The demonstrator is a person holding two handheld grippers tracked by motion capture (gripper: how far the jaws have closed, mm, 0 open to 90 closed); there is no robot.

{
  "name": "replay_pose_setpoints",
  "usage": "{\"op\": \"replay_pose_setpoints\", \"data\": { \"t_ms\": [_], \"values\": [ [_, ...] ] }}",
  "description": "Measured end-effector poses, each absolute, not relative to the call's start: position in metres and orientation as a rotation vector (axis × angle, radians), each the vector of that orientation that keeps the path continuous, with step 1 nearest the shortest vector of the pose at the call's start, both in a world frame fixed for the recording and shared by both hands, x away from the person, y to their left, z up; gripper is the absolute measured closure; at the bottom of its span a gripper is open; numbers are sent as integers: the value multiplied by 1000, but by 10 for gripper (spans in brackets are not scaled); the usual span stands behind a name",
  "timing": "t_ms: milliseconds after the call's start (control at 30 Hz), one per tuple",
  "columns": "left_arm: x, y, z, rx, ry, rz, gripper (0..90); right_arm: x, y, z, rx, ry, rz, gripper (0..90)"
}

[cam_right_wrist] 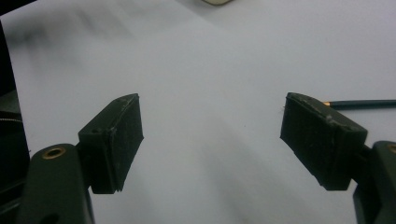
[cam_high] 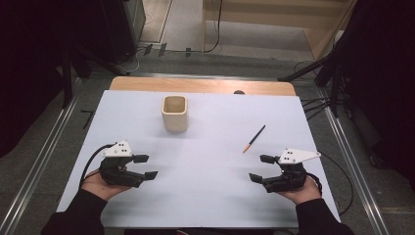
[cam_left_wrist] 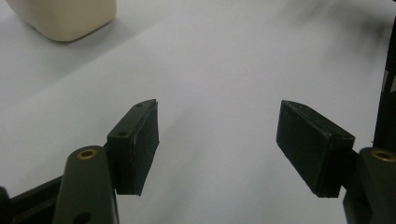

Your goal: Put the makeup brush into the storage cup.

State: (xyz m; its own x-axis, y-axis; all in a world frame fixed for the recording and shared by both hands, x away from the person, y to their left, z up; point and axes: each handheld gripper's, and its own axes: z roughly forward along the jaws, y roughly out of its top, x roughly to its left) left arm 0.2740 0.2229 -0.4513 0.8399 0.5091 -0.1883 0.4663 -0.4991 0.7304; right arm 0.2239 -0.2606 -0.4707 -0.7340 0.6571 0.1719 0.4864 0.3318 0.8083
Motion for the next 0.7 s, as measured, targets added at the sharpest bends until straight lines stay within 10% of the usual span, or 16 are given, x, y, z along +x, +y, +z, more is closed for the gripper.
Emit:
{"op": "replay_pose_setpoints", "data": {
  "t_ms": [700],
  "values": [
    [274,222,-451,2181,698,65,297,228,-262,-468,1045,2376,1368,227]
  ]
}}
